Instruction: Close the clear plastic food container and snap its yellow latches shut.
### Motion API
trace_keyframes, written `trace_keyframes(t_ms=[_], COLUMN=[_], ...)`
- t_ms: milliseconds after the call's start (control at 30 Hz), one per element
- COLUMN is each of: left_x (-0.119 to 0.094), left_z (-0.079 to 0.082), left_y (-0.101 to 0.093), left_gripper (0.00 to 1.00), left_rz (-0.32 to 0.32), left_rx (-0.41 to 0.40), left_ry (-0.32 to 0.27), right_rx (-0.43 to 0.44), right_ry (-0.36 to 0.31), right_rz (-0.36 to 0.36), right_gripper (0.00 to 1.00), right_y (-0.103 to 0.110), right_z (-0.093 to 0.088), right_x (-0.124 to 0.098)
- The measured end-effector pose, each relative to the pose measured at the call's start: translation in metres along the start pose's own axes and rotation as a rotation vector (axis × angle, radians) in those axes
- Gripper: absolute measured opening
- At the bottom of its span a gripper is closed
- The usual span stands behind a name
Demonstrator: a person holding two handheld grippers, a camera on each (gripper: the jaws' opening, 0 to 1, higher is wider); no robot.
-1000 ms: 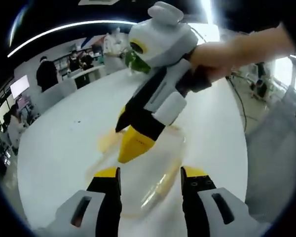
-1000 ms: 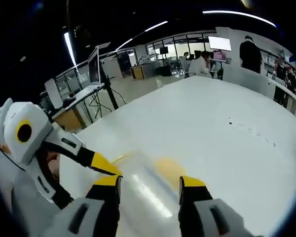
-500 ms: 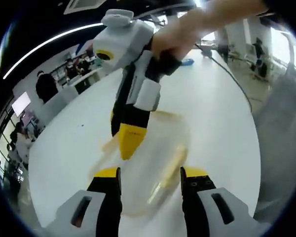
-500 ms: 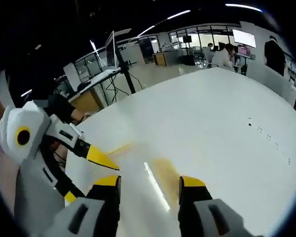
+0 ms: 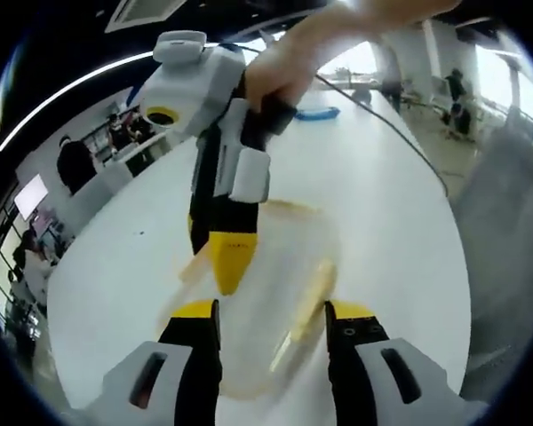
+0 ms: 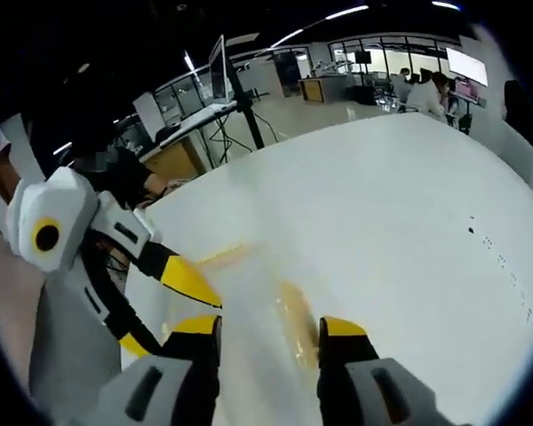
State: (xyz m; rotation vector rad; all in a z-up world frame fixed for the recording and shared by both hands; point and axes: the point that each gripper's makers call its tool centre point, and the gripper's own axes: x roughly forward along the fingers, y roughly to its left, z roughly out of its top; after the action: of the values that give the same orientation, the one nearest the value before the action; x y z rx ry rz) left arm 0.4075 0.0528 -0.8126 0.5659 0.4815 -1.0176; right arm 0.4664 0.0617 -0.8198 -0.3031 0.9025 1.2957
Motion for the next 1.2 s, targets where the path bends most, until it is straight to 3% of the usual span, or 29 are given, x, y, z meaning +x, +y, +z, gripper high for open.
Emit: trace_keyframes(t_ms=[133, 533, 1067, 1100, 1133, 1200], left_x=[0.001, 0.004, 0.007, 0.008, 0.008, 0.009], left_z=[0.0, -0.001, -0.003, -0.003, -0.002, -0.003], left_y=[-0.001, -0.002, -0.002, -0.002, -0.002, -0.001], left_gripper=[0.44, 0.41, 0.4, 0.4, 0.4, 0.4], left_rz=[-0.002, 0.0, 0.029, 0.028, 0.031, 0.029], left_rx=[-0.005, 0.0, 0.047, 0.049, 0.053, 0.037], left_ry=[0.047, 0.08, 0.105, 0.107, 0.11, 0.102], right_rx=[-0.017, -0.044, -0.11, -0.043, -0.099, -0.101], right_ry=[0.059, 0.292, 0.424, 0.421, 0.47, 0.469], right_rz=[0.03, 0.157, 0.247, 0.248, 0.281, 0.288], right_gripper=[0.4, 0.34, 0.31, 0.3, 0.29, 0.29], right_y=[0.002, 0.002, 0.004, 0.009, 0.009, 0.009], right_z=[-0.002, -0.008, -0.009, -0.007, -0.011, -0.008], right_x=[0.0, 0.001, 0.004, 0.008, 0.003, 0.005])
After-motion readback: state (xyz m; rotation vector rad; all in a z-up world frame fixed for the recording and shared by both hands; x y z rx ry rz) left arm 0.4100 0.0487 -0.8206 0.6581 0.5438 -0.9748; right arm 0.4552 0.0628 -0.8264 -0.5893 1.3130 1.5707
